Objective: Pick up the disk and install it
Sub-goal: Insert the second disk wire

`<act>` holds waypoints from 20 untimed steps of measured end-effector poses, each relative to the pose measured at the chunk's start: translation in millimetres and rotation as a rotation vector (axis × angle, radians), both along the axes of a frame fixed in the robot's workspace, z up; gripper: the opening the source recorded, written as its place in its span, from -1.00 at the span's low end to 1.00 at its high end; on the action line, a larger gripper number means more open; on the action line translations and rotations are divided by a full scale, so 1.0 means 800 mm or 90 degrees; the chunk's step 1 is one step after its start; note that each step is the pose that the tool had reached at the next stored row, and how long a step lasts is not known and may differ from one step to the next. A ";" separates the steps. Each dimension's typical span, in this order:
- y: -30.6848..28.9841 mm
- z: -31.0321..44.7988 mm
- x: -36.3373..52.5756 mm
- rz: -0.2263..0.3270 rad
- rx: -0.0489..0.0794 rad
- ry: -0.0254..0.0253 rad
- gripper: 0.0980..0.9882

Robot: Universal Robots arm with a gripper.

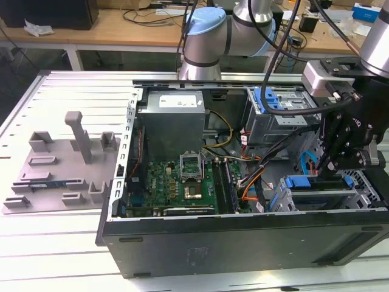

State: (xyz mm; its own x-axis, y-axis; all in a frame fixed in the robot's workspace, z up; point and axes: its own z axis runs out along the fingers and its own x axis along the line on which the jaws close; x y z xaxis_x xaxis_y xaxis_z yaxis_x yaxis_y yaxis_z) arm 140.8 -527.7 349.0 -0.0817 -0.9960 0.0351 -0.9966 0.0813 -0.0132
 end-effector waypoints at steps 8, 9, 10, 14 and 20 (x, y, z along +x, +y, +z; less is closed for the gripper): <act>-0.0001 0.0000 0.002 0.001 0.000 0.0007 -0.86; -0.0001 0.0000 0.002 0.002 0.000 0.0012 -0.86; -0.0002 -0.0001 0.002 0.003 0.000 0.0014 -0.86; -0.0005 -0.0003 0.002 0.005 0.000 0.0019 -0.86; -0.0012 -0.0019 0.002 0.010 0.000 0.0028 -0.86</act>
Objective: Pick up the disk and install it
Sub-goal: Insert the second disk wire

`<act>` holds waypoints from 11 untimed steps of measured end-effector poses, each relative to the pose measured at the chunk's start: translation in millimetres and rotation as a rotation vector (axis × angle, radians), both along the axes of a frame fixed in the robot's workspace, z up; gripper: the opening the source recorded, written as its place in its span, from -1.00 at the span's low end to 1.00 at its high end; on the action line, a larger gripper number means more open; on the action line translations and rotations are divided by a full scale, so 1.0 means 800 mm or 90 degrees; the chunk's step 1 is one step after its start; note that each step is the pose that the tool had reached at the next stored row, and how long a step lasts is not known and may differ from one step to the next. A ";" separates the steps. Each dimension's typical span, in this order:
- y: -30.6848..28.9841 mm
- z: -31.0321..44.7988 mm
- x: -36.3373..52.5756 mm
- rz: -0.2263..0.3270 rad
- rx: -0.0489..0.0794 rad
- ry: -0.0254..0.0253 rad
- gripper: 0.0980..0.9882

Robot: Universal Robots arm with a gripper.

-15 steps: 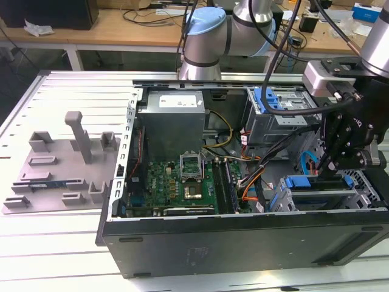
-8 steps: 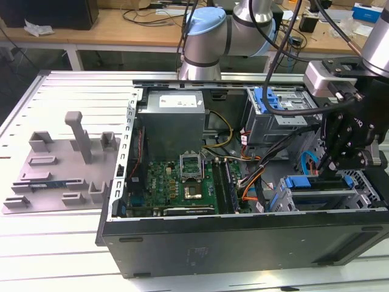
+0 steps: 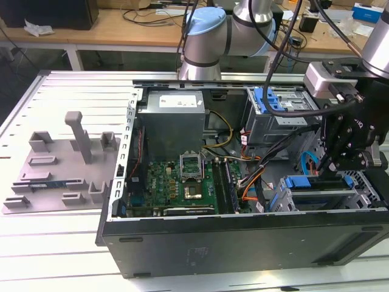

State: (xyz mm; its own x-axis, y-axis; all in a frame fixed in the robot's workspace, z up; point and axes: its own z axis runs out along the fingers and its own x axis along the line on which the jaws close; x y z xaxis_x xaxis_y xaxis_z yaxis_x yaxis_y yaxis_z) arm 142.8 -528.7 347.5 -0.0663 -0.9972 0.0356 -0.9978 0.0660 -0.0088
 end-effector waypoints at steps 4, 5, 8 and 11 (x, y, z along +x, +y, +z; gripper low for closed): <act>0.0000 -0.0031 0.001 0.009 0.000 0.0014 -0.86; 0.0000 -0.0039 0.001 0.012 0.000 0.0017 -0.86; 0.0000 -0.0070 0.001 0.019 0.000 0.0021 -0.86; 0.0000 -0.0128 0.001 0.029 -0.001 0.0021 -0.86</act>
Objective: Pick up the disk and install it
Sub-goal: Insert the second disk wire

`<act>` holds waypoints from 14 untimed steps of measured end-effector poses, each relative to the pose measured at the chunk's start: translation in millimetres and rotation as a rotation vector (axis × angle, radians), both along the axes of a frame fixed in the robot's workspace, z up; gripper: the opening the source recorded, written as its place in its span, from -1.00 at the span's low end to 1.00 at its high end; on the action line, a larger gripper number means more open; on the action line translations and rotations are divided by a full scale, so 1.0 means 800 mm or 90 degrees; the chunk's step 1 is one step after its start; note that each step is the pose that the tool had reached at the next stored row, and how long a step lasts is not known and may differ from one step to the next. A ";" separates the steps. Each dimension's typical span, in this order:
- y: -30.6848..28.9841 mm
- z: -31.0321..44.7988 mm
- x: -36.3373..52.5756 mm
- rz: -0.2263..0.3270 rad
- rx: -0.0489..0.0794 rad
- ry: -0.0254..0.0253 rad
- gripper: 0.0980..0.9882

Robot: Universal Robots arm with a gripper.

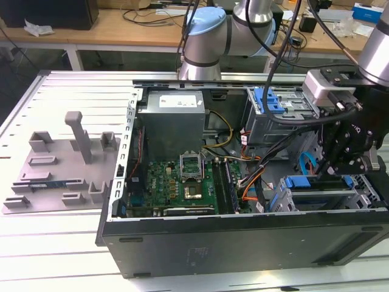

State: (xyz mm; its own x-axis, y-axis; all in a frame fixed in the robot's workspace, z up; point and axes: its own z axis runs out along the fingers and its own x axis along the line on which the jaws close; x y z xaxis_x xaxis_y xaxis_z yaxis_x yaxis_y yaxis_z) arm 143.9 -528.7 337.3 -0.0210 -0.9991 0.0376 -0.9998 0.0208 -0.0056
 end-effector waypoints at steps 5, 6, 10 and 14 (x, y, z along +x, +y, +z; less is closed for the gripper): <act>0.0000 0.0179 0.000 0.005 0.001 0.0000 -0.55; -0.0001 0.0253 0.000 0.005 0.001 0.0000 -0.55; 0.0000 0.0620 0.000 0.005 0.001 0.0000 -0.59; 0.0006 0.0664 0.000 0.005 0.000 -0.0003 -0.98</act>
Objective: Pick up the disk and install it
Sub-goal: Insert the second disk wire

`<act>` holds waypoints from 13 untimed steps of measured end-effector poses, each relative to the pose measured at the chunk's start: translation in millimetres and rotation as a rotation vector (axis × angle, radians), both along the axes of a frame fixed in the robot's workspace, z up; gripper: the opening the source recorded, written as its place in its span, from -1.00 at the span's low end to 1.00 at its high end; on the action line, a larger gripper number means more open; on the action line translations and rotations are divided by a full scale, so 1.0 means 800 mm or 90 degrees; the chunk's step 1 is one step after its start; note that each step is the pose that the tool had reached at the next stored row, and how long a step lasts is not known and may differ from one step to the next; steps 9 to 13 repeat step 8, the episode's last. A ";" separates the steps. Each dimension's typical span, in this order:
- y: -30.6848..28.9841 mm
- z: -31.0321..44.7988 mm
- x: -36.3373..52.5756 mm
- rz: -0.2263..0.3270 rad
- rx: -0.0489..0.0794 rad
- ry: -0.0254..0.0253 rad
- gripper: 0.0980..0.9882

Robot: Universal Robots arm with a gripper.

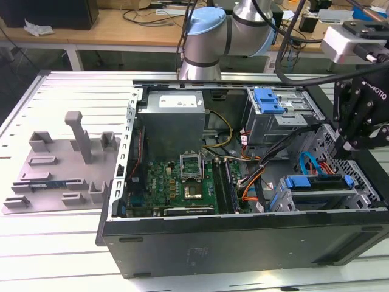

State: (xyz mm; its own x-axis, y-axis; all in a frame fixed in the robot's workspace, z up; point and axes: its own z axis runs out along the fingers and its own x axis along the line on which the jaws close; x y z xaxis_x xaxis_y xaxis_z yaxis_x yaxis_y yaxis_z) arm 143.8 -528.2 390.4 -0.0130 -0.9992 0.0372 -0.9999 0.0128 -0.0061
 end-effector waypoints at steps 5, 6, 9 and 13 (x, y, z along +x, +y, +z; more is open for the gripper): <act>0.0000 0.0000 0.000 0.000 -0.001 0.0000 -0.98; 0.0000 0.0000 0.000 0.000 -0.002 0.0000 -0.98; 0.0000 0.0000 0.000 0.000 -0.002 0.0000 -0.98; 0.0000 0.0000 0.000 0.000 -0.002 0.0000 -0.98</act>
